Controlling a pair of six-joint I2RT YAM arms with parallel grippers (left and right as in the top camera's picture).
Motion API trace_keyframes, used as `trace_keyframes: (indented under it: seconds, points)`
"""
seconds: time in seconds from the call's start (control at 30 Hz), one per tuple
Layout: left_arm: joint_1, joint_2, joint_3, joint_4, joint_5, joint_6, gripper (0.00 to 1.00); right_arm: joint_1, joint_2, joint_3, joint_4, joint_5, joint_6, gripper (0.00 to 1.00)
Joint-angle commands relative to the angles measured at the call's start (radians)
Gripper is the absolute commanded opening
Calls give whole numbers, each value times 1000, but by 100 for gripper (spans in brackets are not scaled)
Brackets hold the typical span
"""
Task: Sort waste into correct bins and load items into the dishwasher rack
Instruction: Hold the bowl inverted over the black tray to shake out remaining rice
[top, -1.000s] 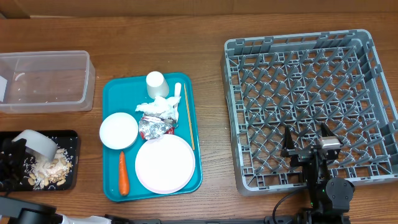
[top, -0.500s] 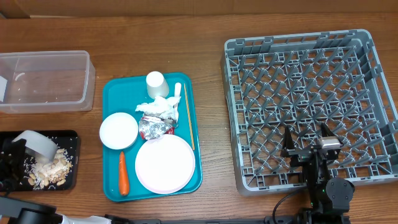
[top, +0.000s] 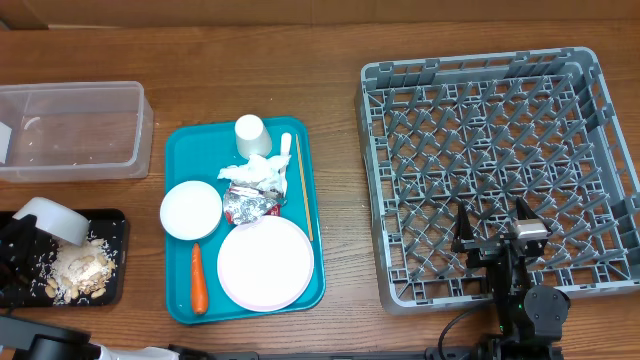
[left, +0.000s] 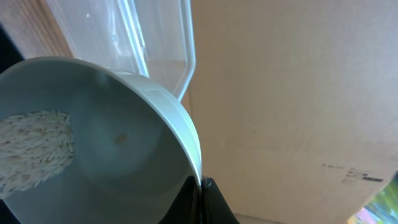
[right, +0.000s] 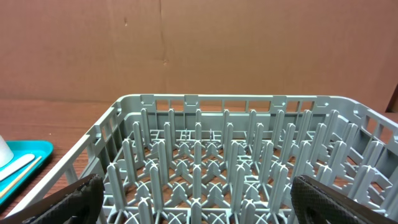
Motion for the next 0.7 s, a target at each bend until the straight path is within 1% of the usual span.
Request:
trace_keyframes:
  seconds: [0.0, 0.07, 0.1, 0.13, 0.17, 0.2, 0.43, 0.5, 0.57, 0.63, 0.67]
  points:
    - [-2, 6, -3, 0, 25, 9, 4, -5, -10, -10, 6, -6, 0, 100]
    - [1, 6, -3, 4, -16, -27, 4, -5, -10, -11, 6, -6, 0, 100]
    - [1, 6, -3, 6, -9, -16, 4, -5, -10, -10, 6, -6, 0, 100]
    - [1, 6, -3, 7, 15, 13, 4, -5, -10, -10, 6, -6, 0, 100]
    - [-3, 6, -3, 1, 56, 70, 4, -5, -10, -11, 6, -6, 0, 100]
    - [-7, 6, -3, -6, 75, 86, 4, -5, -10, -10, 6, -6, 0, 100]
    - [-8, 6, -3, -11, 113, 95, 4, -5, -10, -11, 6, -6, 0, 100]
    - [-8, 6, -3, -12, 92, 89, 4, -5, -10, -10, 6, -6, 0, 100]
    - [-8, 6, -3, -27, 105, 90, 4, -5, -10, -10, 6, -6, 0, 100]
    - [-8, 6, -3, -31, 137, 119, 4, -5, -10, -11, 6, -6, 0, 100]
    - [-8, 6, -3, -31, 127, 119, 4, -5, -10, -11, 6, -6, 0, 100]
